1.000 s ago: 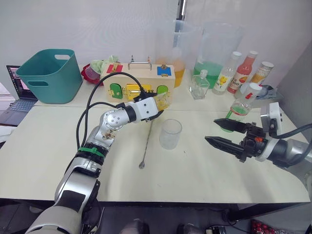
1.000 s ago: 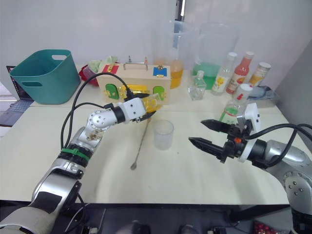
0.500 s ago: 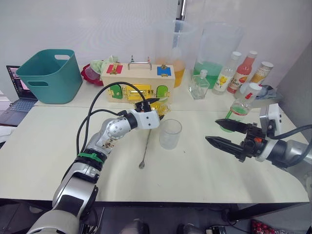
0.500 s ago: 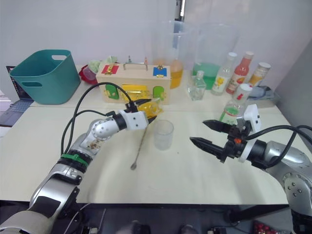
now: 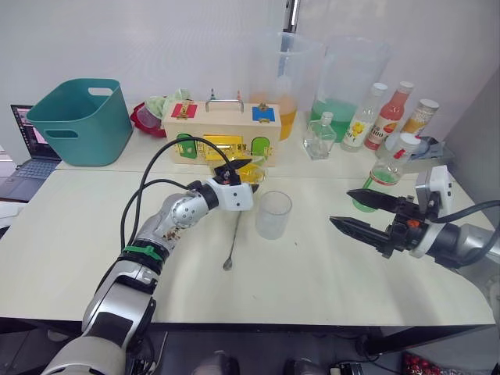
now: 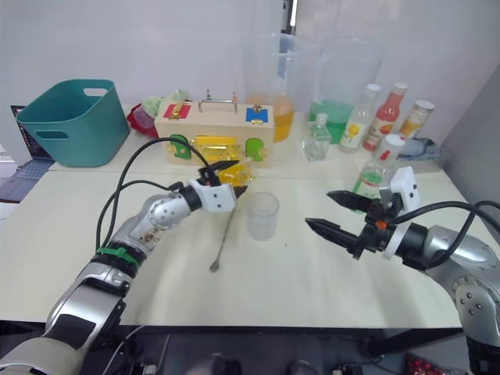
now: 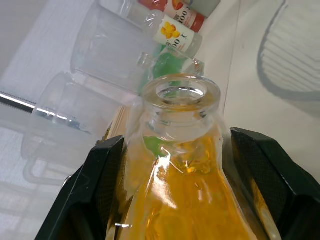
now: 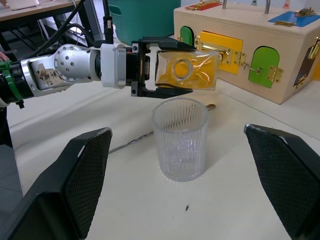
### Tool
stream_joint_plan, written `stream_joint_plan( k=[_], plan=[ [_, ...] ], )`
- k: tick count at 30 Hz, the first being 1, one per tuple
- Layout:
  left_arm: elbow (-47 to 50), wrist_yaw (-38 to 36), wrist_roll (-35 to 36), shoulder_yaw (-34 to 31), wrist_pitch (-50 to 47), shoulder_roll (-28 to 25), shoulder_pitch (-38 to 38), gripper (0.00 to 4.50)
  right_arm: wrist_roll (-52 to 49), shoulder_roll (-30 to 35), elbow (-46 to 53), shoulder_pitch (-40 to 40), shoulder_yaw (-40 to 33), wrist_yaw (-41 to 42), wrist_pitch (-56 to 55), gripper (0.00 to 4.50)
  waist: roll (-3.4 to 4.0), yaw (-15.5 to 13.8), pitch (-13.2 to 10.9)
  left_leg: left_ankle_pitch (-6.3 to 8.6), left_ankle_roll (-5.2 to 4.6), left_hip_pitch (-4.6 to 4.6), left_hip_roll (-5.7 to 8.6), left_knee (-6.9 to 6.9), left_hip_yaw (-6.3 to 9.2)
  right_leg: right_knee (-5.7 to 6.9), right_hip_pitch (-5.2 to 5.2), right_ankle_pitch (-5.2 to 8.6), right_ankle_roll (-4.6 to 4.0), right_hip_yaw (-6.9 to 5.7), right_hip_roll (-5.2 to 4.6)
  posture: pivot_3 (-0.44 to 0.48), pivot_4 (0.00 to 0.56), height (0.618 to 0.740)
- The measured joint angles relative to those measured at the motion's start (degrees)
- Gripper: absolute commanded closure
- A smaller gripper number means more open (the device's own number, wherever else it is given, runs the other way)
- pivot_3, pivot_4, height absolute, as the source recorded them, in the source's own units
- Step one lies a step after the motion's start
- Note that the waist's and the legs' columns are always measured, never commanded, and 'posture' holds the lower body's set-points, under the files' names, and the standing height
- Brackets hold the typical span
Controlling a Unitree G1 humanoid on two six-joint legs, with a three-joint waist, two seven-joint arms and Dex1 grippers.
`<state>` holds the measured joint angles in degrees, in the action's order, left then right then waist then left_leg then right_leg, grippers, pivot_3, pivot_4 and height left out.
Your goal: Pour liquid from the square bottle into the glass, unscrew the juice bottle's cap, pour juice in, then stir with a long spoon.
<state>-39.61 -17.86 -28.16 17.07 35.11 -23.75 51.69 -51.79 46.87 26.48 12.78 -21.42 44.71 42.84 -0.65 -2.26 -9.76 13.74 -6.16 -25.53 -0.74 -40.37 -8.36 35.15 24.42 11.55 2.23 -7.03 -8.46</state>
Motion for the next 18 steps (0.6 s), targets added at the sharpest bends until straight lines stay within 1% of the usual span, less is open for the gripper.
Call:
stream_joint_plan(
  k=[5, 14, 18],
  plan=[
    [-0.2, 2.2, -3.2, 2.0, 2.3, 0.0, 0.7, 1.72, 1.3, 0.0, 0.1, 0.0, 0.4, -1.0, 0.0, 0.00, 0.00, 0.0, 0.0, 0.00, 0.00, 0.00, 0.00, 0.00, 0.00, 0.01, 0.01, 0.00, 0.00, 0.00, 0.00, 0.000, 0.150, 0.733],
    [-1.2, 6.6, -6.8, 2.3, 3.5, -0.2, 3.0, 1.72, 2.3, 0.0, 0.1, -0.2, 0.7, -1.7, 0.0, 0.00, 0.00, 0.0, 0.0, 0.01, -0.02, 0.00, 0.00, -0.02, 0.00, 0.02, 0.00, -0.01, 0.01, 0.00, 0.00, 0.000, 0.150, 0.733],
    [-1.6, 9.5, -9.8, 3.3, 3.8, -1.1, 4.3, 1.72, 2.8, 0.0, 0.0, 0.0, 0.9, -1.9, 0.0, 0.00, 0.00, 0.1, 0.0, 0.01, -0.02, 0.00, 0.00, -0.02, 0.00, 0.03, 0.01, -0.01, 0.01, 0.00, 0.00, 0.000, 0.150, 0.733]
  ],
)
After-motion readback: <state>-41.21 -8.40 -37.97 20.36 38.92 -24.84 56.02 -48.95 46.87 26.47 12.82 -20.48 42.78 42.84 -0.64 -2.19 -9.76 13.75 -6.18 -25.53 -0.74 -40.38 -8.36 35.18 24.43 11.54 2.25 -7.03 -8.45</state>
